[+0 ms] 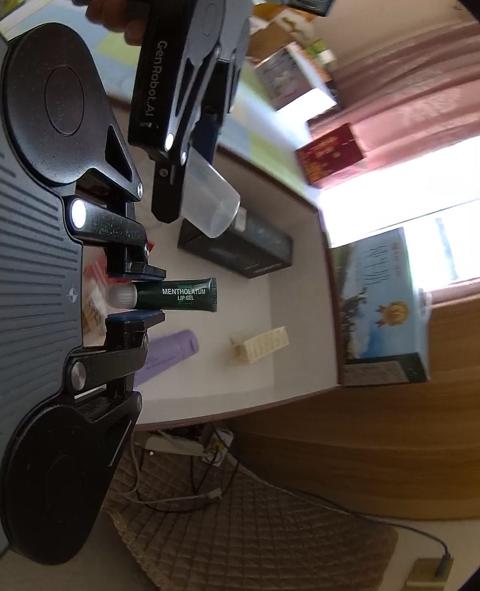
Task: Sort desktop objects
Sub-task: 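Carry the green tube and clear cup over the brown box, then open both grippers to drop the tube and cup into the box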
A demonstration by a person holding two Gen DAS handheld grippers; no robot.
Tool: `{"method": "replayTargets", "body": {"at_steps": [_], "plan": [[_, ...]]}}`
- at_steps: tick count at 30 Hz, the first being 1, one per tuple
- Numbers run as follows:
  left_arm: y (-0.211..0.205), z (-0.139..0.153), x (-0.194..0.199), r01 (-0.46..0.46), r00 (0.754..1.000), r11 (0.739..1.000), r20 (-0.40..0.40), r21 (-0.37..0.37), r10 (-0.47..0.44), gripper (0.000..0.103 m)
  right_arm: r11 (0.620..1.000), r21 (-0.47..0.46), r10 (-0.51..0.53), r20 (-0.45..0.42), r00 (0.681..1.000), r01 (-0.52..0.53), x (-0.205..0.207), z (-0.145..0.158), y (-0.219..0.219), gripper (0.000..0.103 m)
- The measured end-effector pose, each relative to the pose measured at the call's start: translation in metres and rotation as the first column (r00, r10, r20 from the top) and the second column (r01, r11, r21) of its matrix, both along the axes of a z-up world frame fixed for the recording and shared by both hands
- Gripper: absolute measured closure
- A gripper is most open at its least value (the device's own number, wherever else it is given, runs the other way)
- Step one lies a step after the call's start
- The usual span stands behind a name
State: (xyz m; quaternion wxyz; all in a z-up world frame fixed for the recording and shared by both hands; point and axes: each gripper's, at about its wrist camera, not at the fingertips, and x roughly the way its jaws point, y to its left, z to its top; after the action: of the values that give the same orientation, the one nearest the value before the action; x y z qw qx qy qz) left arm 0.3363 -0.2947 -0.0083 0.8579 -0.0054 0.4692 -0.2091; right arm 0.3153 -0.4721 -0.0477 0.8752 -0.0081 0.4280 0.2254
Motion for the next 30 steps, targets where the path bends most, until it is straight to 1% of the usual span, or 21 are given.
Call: {"method": "replayTargets", "body": {"at_steps": [4, 11, 13, 15, 20, 30], "plan": [[-0.005, -0.014, 0.016, -0.009, 1.000, 1.000, -0.029, 0.019, 0.009, 0.053, 0.999, -0.045, 0.007, -0.023, 1.000, -0.008, 0.014, -0.010, 0.001, 0.090], [-0.012, -0.030, 0.042, -0.014, 0.998, 0.998, -0.053, 0.055, 0.017, 0.053, 0.997, -0.073, 0.024, -0.049, 0.999, -0.027, 0.030, -0.017, 0.005, 0.090], [-0.014, -0.033, 0.048, -0.018, 0.998, 0.998, -0.053, 0.063, 0.021, 0.055, 0.997, -0.077, 0.025, -0.056, 0.998, -0.029, 0.035, -0.019, 0.006, 0.090], [-0.015, -0.035, 0.053, -0.018, 0.998, 0.997, -0.053, 0.071, 0.022, 0.054, 0.997, -0.077, 0.027, -0.062, 0.998, -0.032, 0.037, -0.020, 0.007, 0.090], [-0.014, -0.034, 0.055, -0.011, 0.999, 0.996, -0.039, 0.087, 0.014, 0.051, 0.996, -0.080, 0.035, -0.077, 0.996, -0.041, 0.042, -0.025, 0.010, 0.090], [-0.003, -0.028, 0.055, -0.037, 0.999, 0.994, -0.021, 0.105, 0.039, 0.050, 0.996, -0.072, 0.044, -0.087, 0.995, -0.050, 0.050, -0.031, 0.022, 0.090]]}}
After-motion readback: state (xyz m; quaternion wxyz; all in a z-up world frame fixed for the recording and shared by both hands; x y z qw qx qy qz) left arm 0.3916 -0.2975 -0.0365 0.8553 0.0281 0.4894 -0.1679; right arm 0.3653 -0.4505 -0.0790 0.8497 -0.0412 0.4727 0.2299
